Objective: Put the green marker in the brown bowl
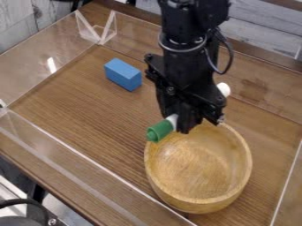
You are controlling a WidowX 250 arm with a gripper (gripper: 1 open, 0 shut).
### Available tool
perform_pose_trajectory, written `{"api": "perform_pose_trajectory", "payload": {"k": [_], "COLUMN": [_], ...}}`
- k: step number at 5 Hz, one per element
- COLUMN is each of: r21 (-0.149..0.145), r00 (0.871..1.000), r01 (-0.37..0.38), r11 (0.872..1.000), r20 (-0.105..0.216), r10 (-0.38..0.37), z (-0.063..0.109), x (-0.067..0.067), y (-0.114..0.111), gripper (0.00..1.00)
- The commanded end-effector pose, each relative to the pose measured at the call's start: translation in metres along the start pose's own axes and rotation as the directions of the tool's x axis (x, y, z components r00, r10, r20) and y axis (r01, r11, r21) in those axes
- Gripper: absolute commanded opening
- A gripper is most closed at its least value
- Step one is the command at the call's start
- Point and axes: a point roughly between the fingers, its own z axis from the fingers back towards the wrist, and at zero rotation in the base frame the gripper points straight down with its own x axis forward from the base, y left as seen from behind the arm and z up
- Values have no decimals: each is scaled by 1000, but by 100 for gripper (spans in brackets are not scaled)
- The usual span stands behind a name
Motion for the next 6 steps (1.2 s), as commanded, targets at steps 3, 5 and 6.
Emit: {"api": "perform_pose_trajectory", "payload": {"k": [3, 5, 6], "r21": [-30, -41, -43], "r00": [998, 997, 997], "r01": [-12, -19, -22], "r11": [999, 999, 999], "r20": [64, 72, 75], "r10": [14, 22, 25], "z": [9, 9, 9], "x": [5, 4, 4], "y": [-13, -19, -21], "gripper": [0, 0, 0]}}
